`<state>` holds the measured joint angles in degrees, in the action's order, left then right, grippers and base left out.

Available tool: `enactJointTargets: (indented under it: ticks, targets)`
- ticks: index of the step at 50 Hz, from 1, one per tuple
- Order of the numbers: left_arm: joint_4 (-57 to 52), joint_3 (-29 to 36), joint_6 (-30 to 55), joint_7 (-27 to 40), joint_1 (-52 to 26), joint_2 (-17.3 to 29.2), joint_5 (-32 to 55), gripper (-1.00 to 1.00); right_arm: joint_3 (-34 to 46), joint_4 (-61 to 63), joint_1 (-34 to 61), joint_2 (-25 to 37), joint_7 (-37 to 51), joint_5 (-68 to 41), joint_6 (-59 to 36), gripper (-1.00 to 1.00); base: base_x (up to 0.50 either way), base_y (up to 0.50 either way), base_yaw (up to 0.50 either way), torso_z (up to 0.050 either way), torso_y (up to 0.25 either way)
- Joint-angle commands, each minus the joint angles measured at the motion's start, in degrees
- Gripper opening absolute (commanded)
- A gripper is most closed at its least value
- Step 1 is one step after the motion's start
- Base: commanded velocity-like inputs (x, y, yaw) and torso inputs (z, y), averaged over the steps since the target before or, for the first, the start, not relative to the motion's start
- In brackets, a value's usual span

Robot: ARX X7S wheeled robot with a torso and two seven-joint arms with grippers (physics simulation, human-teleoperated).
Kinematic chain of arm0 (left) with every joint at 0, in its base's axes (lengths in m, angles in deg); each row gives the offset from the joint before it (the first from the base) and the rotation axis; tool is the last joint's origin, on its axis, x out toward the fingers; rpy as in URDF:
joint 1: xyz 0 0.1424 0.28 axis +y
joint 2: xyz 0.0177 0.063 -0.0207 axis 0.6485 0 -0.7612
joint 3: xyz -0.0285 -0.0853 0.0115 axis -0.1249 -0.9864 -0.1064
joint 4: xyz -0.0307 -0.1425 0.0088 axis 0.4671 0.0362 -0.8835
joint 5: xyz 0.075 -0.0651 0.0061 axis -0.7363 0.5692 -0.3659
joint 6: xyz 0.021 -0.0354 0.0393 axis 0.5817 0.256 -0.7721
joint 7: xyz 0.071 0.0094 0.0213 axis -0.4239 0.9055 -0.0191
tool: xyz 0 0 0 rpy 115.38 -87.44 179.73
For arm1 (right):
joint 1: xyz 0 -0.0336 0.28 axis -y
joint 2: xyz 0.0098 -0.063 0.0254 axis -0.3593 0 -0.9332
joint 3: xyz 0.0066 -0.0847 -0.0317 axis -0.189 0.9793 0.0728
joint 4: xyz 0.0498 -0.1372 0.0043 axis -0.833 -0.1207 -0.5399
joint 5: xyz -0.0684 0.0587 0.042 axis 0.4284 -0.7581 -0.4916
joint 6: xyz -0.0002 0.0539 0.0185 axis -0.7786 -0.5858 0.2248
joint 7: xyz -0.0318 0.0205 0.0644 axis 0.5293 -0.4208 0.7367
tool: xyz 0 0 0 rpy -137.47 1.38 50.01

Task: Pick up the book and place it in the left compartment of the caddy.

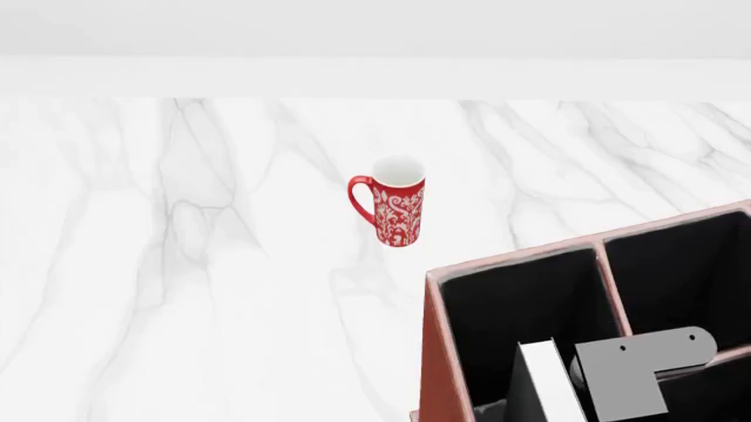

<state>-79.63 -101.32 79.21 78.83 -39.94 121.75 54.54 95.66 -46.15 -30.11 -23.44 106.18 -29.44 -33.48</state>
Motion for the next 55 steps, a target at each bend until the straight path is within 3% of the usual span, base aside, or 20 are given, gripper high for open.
enactJointTargets:
  ticks: [1, 14, 15, 55]
  targets:
    - [0.0, 0.1, -0.2, 0.1, 0.2, 0.1, -0.1, 1.0, -1.2, 0.1, 0.9, 0.0, -0.7, 2.9, -0.4, -1.0, 0.0, 0.0, 0.0, 0.0, 0.0]
    - [0.1, 0.2, -0.4, 0.2, 0.2, 0.3, -0.1, 1.0, -1.0, 0.0, 1.2, -0.2, -1.6, 2.9, -0.7, -1.0, 0.0, 0.0, 0.0, 0.0, 0.001]
    - [0.1, 0.2, -0.4, 0.3, 0.2, 0.3, -0.1, 1.0, -1.1, 0.0, 1.1, -0.2, -1.3, 2.5, -0.6, 1.0, 0.0, 0.0, 0.0, 0.01, 0.0]
    - [0.2, 0.2, -0.9, 0.7, 0.5, 0.8, 0.5, 1.0, -4.1, 6.3, 2.5, 2.7, 2.6, -0.9, 0.0, 1.0, 0.0, 0.0, 0.0, 0.0, 0.0]
